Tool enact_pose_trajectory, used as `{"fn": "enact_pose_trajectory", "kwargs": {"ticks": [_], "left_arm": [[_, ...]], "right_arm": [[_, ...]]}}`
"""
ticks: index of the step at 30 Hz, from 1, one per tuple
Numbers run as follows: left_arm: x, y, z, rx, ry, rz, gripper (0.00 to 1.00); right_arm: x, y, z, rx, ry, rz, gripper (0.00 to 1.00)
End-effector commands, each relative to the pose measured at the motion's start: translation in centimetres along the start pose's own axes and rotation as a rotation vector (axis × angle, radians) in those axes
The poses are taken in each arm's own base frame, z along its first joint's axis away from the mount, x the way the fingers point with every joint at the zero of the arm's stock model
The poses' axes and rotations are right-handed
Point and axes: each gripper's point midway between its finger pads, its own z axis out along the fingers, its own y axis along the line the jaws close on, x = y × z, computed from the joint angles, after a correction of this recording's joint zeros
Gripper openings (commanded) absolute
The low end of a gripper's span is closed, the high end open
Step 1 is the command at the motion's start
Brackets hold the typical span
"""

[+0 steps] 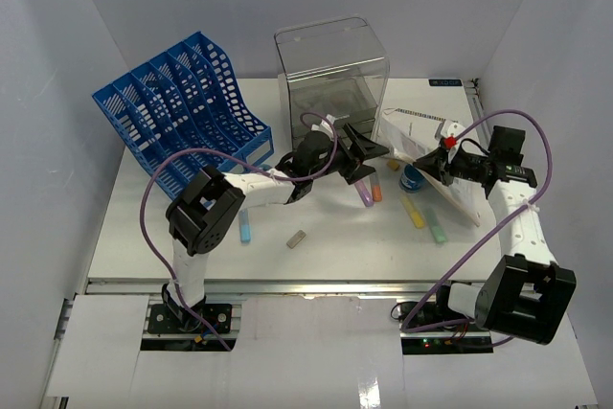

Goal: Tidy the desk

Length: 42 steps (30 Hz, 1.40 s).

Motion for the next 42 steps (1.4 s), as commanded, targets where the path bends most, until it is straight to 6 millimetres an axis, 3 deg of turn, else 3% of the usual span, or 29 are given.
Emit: {"fn": "enact_pose_trajectory", "kwargs": {"ticks": [1, 8, 22, 30, 38, 40, 42], "left_arm": [[-0.8, -2.9, 0.1, 0.055, -0.035, -0.001, 0.98], [-0.8, -2.8, -0.4, 0.054, -0.043, -0.005, 0.98], [0.0, -2.3, 2.1, 0.029, 0.035, -0.021, 0.97], [1.8, -1.7, 2.6, 0.016, 0.118, -0.007, 0.65], [3.0, -3.0, 1.6, 0.036, 0.192, 0.086, 0.29], [3.3, -3.9, 1.2, 0.052, 0.219, 0.118, 0.15], [3.6, -5.0, 0.7, 0.07, 0.239, 0.147, 0.03]], "right_arm": [[-1.0, 1.9, -0.1, -0.045, -0.053, -0.051, 0.08], [-1.3, 3.7, -0.4, -0.063, -0.072, -0.082, 0.08], [-1.5, 6.9, 0.0, -0.106, -0.039, -0.215, 0.08], [-1.9, 7.1, 0.1, -0.091, -0.02, -0.261, 0.08], [-1.9, 7.9, 0.1, -0.094, -0.02, -0.263, 0.08], [-2.0, 8.3, 0.0, -0.096, -0.018, -0.261, 0.12], [-2.2, 8.5, -0.2, -0.094, -0.018, -0.255, 0.23]]}}
